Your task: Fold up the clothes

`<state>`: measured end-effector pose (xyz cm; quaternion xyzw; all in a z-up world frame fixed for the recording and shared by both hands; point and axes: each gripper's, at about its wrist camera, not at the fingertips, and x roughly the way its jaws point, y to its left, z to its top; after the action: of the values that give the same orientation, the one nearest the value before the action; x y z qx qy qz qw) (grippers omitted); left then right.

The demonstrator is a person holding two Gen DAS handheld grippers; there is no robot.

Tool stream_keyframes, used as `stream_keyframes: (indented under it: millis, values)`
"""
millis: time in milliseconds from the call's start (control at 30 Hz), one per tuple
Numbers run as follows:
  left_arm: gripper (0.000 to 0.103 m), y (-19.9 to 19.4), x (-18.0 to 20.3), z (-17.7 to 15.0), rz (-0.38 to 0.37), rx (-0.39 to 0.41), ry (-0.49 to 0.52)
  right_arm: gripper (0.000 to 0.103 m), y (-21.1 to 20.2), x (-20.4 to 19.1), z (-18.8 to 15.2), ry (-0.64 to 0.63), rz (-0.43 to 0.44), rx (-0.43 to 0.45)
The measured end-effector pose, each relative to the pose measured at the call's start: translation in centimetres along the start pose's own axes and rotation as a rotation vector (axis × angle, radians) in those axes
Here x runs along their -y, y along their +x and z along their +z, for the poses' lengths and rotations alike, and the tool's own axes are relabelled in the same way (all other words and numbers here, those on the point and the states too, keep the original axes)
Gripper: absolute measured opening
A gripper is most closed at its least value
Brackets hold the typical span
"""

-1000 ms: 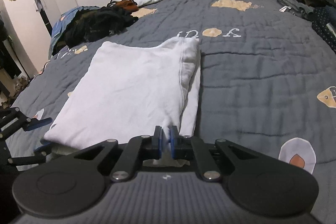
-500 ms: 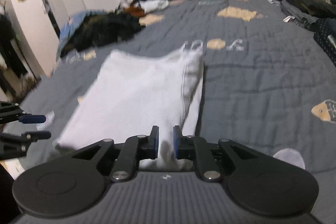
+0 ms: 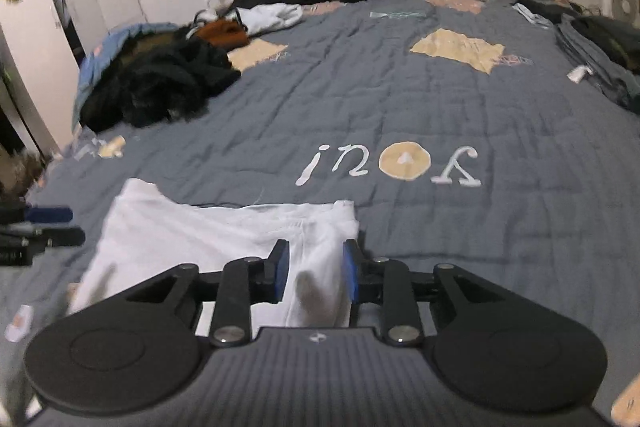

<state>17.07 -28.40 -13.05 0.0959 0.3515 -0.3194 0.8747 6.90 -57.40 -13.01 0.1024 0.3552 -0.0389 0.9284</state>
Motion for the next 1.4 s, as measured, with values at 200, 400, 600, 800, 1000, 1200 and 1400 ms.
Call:
stream_keyframes:
  millis: [200,400,600,800,1000,1200,1400]
  values:
    - [0.054,1.2,-0.7,-1.0,-0.005,0.028,-0.063,0.03,4.2,-2.0,-0.3,-0.133,-0.045,-0.084]
    - [0.054,1.0,-1.3,-1.9,-0.014,0.039,-0.107,0.008,2.5,-0.9,0.1,-0.033,0.074,-0.008]
    - [0.054,0.8,-1.5,-1.3,-0.05,0.071,-0.15,0.006,-1.0,2.1,0.6,0.185,0.351,0.18]
    - [0.054,1.0,-1.0,-1.7,-0.067,0.048,-0.124,0.011,4.3,7.3,-1.8,0.423,0.255,-0.021]
    - [0.054,1.0,-0.5,-1.6,-0.062,0.057,-0.091,0.021,0.0,4.5,-2.1,0.264,0.144,0.065]
    - [0.054,2.9,-1.9,0.4,-0.049,0.045,-0.066,0.031,-0.4,3.0,-2.3,0.144,0.064,0.073]
    - [0.05,8.3,-5.1,0.5,-0.18,-0.126,-0.256,0.031,2.2,3.6,-2.5,0.18,0.077,0.039]
